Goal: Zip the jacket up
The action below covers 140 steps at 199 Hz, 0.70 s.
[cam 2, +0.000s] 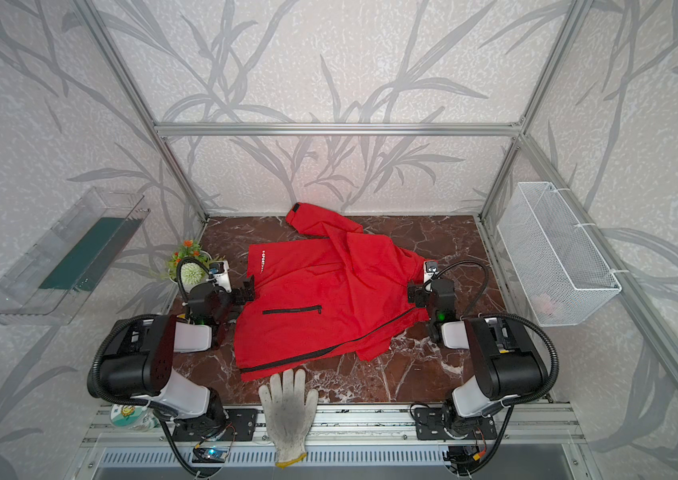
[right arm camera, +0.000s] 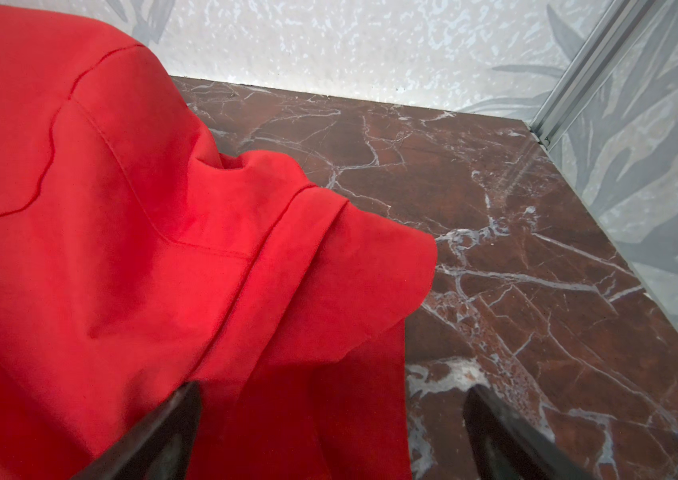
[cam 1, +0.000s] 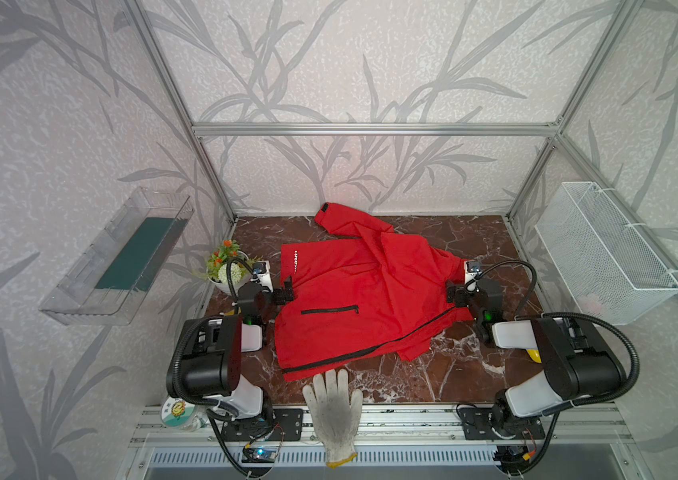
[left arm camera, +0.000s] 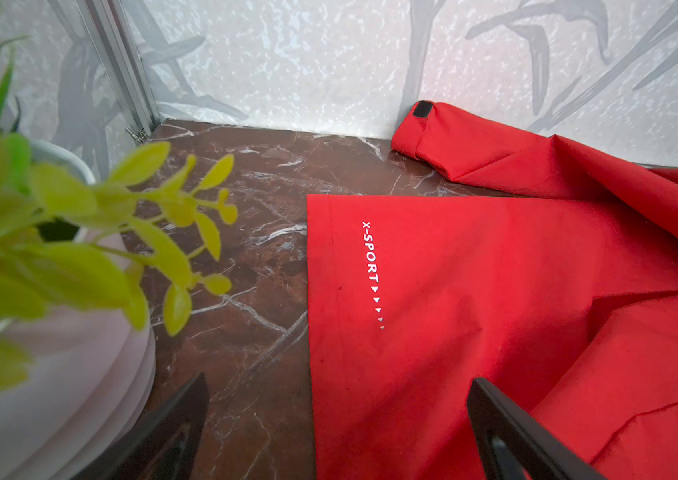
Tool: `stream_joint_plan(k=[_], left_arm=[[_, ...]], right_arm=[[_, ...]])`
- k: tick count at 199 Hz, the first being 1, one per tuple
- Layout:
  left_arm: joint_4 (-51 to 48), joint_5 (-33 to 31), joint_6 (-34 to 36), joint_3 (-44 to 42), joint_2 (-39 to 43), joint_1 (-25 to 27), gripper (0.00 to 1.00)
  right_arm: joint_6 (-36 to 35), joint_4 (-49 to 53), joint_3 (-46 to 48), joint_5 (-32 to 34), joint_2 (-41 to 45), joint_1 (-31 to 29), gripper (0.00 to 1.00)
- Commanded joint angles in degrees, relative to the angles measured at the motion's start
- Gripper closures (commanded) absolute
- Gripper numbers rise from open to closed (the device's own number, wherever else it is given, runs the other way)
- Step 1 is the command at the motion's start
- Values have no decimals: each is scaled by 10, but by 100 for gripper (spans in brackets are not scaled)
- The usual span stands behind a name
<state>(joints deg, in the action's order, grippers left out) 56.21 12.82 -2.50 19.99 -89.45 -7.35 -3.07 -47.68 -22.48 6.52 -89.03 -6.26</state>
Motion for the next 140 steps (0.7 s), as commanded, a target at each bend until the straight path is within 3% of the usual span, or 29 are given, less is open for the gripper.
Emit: stream_joint_plan(k=[1, 23, 38, 46, 51, 58, 61, 65, 73, 77, 81, 85, 93, 97, 106, 109, 115, 126, 140], left_arm=[[2, 12, 6, 5, -2, 0, 1], [16, 6, 0, -1, -4, -3, 1], [82, -111, -48, -41, -1, -6, 1], [154, -140, -52, -78, -5, 0, 1], [176, -119, -26, -80, -15, 11, 1], [159, 12, 22, -62, -19, 18, 1], [131, 32, 40, -54, -11, 21, 1], [89, -13, 41, -48, 5, 30, 1], [33, -98, -24, -43, 33, 16, 1], [23, -169, -53, -44, 39, 13, 1], [25, -192, -52, -41, 34, 17, 1], [23, -160, -29, -29, 22, 24, 1], [17, -15, 21, 3, -7, 23, 1], [29, -30, 5, -10, -2, 16, 1], [54, -149, -53, -37, 11, 5, 1], [64, -162, -52, -43, 12, 7, 1], [82, -142, -34, -48, 7, 11, 1], [100, -35, 1, -37, -12, 11, 1], [15, 18, 28, -9, 6, 13, 1]], right_arm=[[4, 9, -15, -9, 6, 4, 1], [2, -20, -2, -14, 4, 5, 1], [0, -10, -5, -16, 8, 5, 1], [0, -10, -5, -17, 8, 5, 1], [-1, -12, -5, -17, 7, 5, 1], [0, -14, -4, -16, 7, 5, 1], [0, -14, -4, -16, 6, 5, 1], [0, -14, -4, -16, 7, 5, 1], [0, -11, -5, -16, 8, 5, 1], [0, -11, -5, -16, 8, 5, 1], [0, -12, -5, -16, 8, 5, 1], [0, -12, -5, -17, 7, 5, 1], [0, -12, -5, -16, 7, 5, 1], [0, -12, -5, -16, 7, 5, 1], [0, -12, -4, -17, 8, 5, 1], [-3, -11, -5, -18, 8, 5, 1], [-7, -10, -5, -21, 7, 2, 1], [-7, -9, -5, -23, 7, 3, 1], [-7, -9, -5, -22, 7, 3, 1]])
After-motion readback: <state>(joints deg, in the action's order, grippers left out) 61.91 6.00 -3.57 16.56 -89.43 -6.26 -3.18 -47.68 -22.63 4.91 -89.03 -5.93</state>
